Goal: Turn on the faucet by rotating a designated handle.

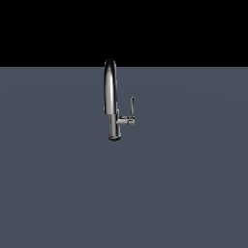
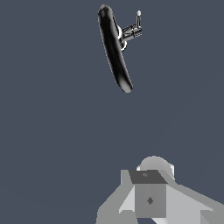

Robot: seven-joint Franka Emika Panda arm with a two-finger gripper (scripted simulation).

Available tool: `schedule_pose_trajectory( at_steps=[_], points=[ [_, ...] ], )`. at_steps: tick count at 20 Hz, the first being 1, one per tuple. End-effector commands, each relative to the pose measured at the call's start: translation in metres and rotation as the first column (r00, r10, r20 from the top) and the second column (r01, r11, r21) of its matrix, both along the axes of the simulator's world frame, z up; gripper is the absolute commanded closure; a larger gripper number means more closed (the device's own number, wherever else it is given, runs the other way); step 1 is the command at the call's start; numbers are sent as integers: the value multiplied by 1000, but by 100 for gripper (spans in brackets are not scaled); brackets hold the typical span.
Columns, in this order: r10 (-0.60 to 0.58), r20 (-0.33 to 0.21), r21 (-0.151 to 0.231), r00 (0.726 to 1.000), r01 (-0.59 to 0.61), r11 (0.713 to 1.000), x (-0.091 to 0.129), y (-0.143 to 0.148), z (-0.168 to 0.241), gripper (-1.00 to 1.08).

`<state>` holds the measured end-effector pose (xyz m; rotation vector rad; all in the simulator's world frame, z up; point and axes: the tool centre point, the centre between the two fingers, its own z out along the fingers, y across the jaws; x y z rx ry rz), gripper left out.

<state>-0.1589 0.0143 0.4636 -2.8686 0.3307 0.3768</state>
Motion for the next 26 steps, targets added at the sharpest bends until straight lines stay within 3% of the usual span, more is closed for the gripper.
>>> schedule_pose_trajectory(
  at_steps=[1, 8, 14, 20, 26],
  points=[
    [-35, -36, 33, 999, 36, 999, 15, -1, -5, 108],
    [-125, -143, 120, 982, 143, 982, 55, -5, -23, 108],
    [-193, -242, 187, 951, 241, 952, 89, -10, -42, 108],
    [-250, -346, 244, 904, 345, 907, 121, -16, -65, 108],
    [-295, -456, 289, 840, 453, 844, 152, -24, -92, 108]
  ],
)
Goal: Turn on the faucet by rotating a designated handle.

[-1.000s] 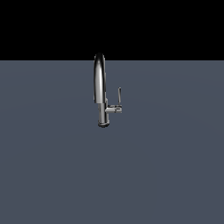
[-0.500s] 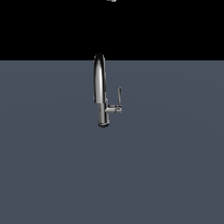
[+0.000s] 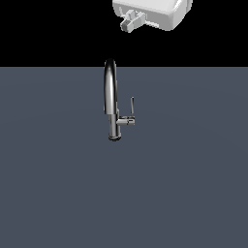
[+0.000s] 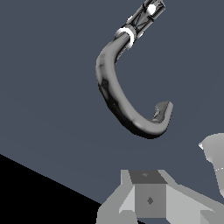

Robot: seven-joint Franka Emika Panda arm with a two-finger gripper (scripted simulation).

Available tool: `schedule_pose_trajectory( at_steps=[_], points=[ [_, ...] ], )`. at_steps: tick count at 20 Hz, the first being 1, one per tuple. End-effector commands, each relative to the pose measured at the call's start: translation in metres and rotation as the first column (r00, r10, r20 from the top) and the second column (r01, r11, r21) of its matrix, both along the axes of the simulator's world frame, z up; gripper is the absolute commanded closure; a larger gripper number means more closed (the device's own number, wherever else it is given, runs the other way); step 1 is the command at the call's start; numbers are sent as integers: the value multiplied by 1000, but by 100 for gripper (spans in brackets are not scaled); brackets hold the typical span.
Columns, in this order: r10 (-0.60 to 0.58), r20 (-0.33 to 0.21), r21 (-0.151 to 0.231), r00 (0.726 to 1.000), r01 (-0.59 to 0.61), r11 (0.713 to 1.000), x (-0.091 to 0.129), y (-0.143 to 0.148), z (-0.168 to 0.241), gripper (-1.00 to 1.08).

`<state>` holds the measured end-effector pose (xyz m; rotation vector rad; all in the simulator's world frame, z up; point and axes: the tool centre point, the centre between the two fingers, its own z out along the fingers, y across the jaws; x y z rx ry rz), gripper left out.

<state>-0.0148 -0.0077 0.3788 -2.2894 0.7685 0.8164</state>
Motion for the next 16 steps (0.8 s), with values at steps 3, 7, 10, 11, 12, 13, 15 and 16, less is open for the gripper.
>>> schedule_pose_trajectory(
  at_steps=[3, 7, 10, 11, 12, 13, 15, 16],
  points=[
    [-71, -77, 72, 995, 76, 994, 22, -6, -23, 108],
    [-131, -153, 133, 979, 152, 979, 41, -12, -46, 108],
    [-174, -216, 176, 961, 214, 961, 54, -16, -66, 108],
    [-188, -238, 190, 953, 235, 953, 58, -17, -73, 108],
    [-201, -260, 204, 944, 257, 945, 62, -18, -80, 108],
    [-215, -283, 217, 935, 280, 935, 67, -19, -87, 108],
    [-240, -330, 242, 913, 328, 913, 74, -22, -103, 108],
    [-252, -355, 253, 900, 352, 901, 78, -23, -111, 108]
  ],
)
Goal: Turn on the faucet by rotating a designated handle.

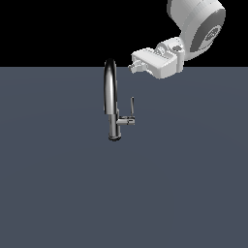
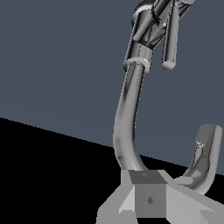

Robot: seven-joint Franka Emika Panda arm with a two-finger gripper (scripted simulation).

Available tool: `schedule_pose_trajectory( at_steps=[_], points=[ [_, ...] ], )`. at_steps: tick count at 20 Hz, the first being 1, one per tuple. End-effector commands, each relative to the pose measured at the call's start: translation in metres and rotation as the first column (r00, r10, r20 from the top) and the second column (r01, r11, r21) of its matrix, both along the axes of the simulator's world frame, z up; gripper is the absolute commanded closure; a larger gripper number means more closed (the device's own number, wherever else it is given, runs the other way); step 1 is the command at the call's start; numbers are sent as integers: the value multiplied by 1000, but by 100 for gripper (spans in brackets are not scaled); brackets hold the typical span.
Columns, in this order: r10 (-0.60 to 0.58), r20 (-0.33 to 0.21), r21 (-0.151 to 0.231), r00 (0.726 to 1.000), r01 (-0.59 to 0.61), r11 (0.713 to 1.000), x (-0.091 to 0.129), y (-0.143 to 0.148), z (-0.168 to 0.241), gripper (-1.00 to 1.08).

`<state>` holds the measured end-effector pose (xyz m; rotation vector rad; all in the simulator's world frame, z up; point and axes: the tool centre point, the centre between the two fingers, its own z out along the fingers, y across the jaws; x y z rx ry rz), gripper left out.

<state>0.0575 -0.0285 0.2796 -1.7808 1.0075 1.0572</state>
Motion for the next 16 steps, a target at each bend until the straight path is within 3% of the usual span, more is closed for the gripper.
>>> schedule_pose_trajectory(
  at_steps=[1, 8, 16],
  points=[
    [-51, -55, 52, 997, 54, 997, 10, -3, -20, 108],
    [-163, -197, 160, 967, 196, 968, 27, -5, -73, 108],
    [-226, -299, 219, 927, 297, 929, 35, -3, -111, 108]
  ],
)
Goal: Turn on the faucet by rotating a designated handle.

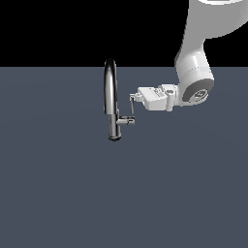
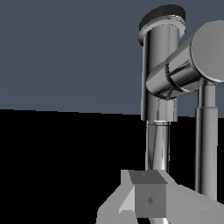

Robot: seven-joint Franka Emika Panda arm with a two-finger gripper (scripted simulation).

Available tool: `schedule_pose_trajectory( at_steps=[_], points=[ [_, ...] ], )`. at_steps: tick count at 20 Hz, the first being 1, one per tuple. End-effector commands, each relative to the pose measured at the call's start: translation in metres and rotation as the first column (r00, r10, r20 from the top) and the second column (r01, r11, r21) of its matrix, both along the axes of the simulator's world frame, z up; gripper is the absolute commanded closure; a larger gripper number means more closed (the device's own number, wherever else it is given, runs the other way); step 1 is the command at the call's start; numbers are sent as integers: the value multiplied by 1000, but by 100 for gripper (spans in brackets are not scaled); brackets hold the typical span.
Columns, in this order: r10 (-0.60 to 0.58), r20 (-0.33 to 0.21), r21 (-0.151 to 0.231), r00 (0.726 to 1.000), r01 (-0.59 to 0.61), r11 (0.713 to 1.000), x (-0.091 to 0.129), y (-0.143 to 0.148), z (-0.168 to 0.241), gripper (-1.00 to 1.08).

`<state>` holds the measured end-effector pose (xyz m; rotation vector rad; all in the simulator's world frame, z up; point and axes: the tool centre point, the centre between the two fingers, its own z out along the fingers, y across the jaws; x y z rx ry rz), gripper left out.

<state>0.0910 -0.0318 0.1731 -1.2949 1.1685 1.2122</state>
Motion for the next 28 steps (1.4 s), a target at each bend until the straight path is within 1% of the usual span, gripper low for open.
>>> schedule_pose_trajectory(
  at_steps=[1, 4, 9, 28],
  points=[
    [-19, -18, 18, 1000, 19, 1000, 2, 1, -7, 108],
    [-28, -27, 26, 999, 28, 999, 2, 2, -11, 108],
    [-27, -28, 26, 999, 28, 999, 2, 2, -12, 108],
    [-28, -27, 27, 999, 28, 999, -44, 1, -7, 108]
  ],
)
